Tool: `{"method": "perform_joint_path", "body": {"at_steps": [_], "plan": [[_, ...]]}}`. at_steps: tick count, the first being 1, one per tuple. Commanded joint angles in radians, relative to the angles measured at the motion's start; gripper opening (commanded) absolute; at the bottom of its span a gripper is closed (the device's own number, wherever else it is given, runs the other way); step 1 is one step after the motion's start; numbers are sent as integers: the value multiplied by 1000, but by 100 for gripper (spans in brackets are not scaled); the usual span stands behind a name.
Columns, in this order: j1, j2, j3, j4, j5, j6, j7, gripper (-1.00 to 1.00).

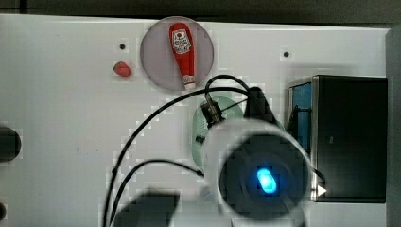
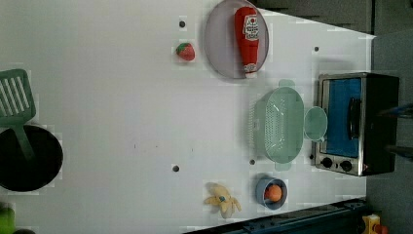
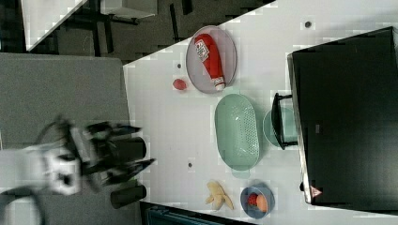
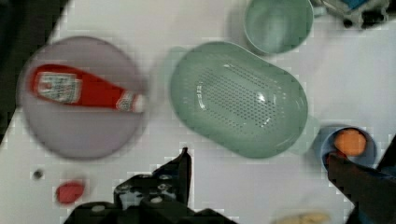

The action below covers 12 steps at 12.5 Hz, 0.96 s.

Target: Drag strainer right to left.

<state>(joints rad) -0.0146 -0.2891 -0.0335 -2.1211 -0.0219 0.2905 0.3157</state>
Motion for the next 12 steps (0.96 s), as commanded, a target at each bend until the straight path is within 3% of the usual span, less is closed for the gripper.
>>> {"method": "perform_joint_path", "body": {"at_steps": [1,6,12], "plan": [[-4,134,8,-166,11,181,179,100],[1,345,30,-298,11,522,341,100],[34,563,41,-307,12,744,425,100]]}}
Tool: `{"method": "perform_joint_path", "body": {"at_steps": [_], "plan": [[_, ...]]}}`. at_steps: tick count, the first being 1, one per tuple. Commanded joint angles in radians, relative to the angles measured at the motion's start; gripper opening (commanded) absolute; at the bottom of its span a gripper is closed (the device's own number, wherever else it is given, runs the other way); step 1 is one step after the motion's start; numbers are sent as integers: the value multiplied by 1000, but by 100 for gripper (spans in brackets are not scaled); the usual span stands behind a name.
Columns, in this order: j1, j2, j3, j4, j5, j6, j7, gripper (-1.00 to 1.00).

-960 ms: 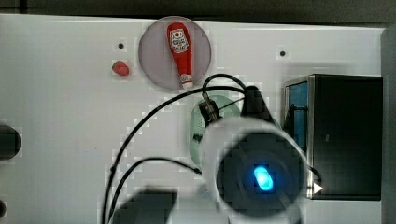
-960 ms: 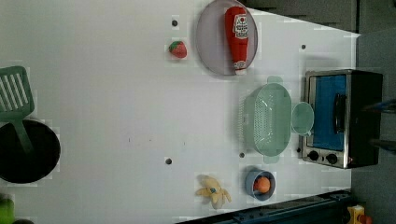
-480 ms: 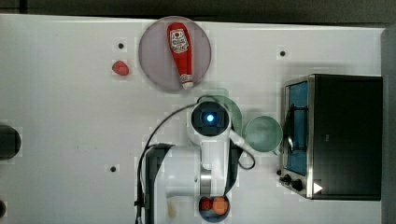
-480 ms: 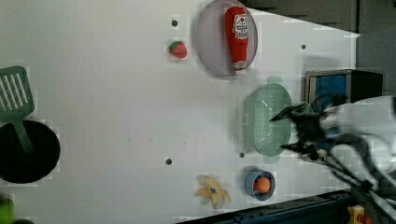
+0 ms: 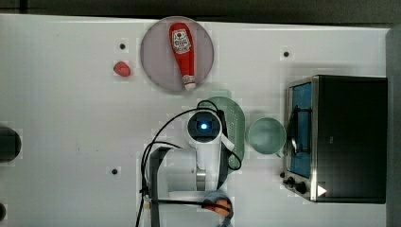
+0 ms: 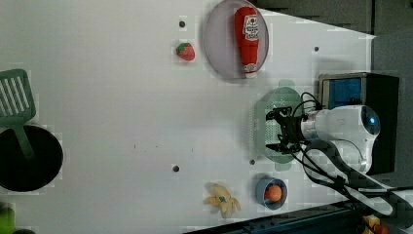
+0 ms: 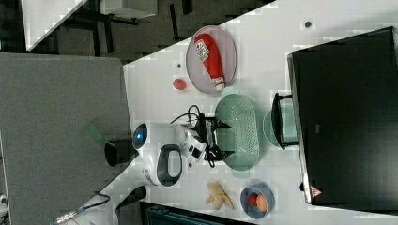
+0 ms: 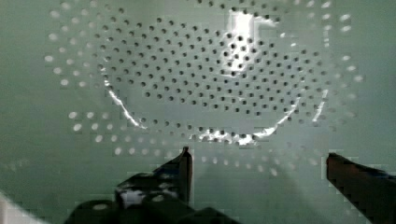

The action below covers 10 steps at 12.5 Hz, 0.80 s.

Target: Drag strainer right to left.

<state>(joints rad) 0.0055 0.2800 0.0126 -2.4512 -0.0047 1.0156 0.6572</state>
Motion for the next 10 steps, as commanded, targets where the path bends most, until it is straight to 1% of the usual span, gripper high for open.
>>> {"method": "perform_joint_path", "body": {"at_steps": [1,3,5,7,10], "plan": [[17,17,-5,24,-5,44,84,100],[27,46,-4,23,-4,72,89,100],[45,52,-4,23,-3,77,134,100],[78,52,-3,23,-3,79,196,100],[144,52,0,30,-3,83,217,100]]}}
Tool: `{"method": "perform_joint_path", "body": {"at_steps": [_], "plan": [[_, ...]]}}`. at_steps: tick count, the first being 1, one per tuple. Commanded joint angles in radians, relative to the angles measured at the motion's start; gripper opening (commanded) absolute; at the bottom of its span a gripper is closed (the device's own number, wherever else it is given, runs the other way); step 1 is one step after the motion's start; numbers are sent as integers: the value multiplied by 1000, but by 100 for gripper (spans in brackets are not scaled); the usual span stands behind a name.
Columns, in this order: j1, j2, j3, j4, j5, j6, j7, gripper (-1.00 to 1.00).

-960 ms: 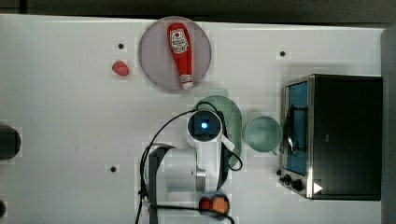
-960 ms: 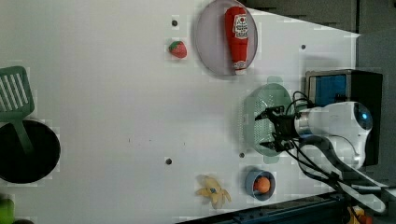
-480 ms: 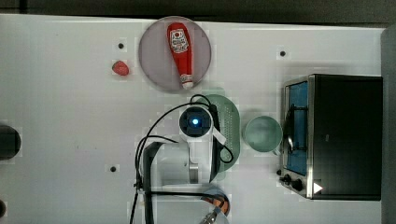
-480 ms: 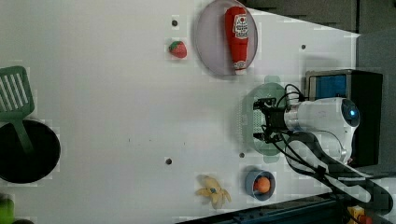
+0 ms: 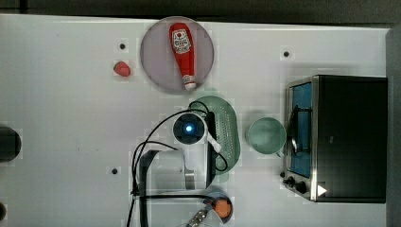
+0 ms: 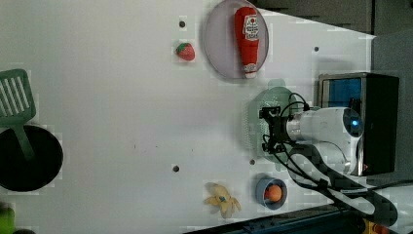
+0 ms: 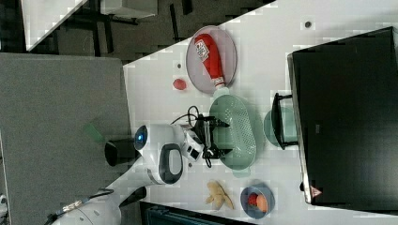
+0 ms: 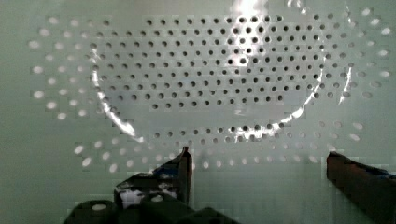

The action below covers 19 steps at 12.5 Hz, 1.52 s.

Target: Drag strainer right to left.

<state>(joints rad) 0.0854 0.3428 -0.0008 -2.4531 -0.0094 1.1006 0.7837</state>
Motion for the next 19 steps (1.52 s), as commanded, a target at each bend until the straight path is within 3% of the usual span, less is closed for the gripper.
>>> {"method": "perform_joint_path", "body": {"at_steps": [1,6,13,19], "plan": [[86,-9,16,34,2,-3,101,100],[205,23,22,70,2,-3,229,100],[372,130,22,206,3,-7,346,100],[443,180,40,321,71,-71,409,100]]}}
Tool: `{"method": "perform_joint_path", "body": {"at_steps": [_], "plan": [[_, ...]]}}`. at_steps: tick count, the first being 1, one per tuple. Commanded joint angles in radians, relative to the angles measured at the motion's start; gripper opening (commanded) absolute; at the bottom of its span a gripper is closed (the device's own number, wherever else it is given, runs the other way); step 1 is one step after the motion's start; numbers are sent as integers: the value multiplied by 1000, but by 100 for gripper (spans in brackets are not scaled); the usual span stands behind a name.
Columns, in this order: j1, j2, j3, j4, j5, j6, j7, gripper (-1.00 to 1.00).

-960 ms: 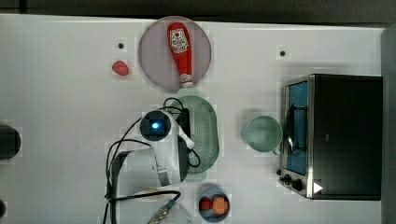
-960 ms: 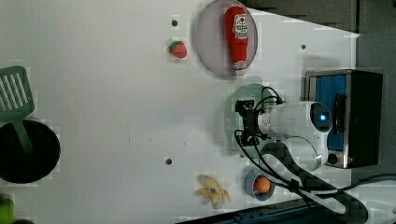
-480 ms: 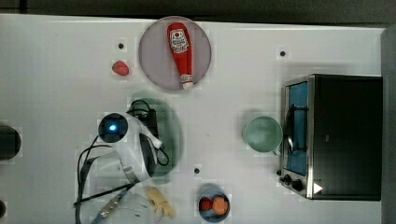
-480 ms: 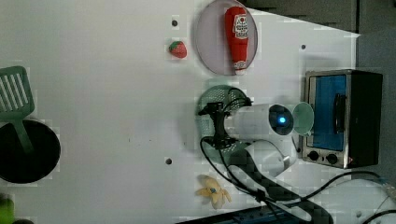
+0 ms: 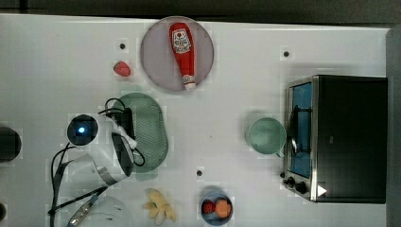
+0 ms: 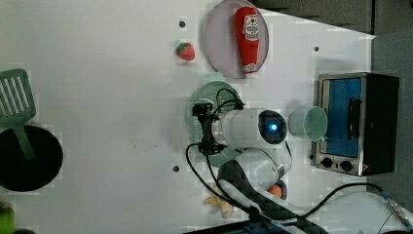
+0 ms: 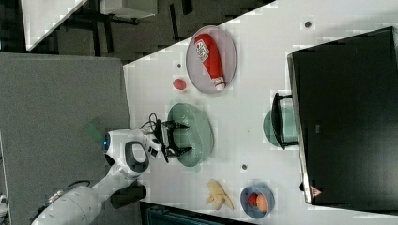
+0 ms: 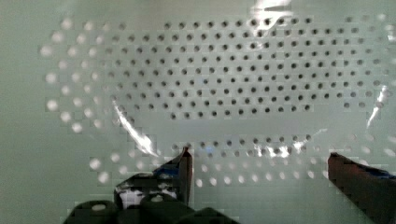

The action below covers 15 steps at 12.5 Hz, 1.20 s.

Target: Drag strainer right to left.

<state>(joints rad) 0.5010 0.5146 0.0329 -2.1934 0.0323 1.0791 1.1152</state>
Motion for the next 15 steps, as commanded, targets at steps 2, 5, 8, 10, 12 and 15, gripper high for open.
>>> {"method": "perform_joint_path", "body": {"at_steps": [2,5,8,10,12,15], "plan": [[40,16,18,92,73,-88,78,100],[64,47,34,153,143,-95,81,100],[98,88,42,228,232,-97,91,100],[124,116,42,274,257,-111,111,100],[147,135,42,310,258,-110,113,100],[170,142,39,327,261,-110,122,100]]}}
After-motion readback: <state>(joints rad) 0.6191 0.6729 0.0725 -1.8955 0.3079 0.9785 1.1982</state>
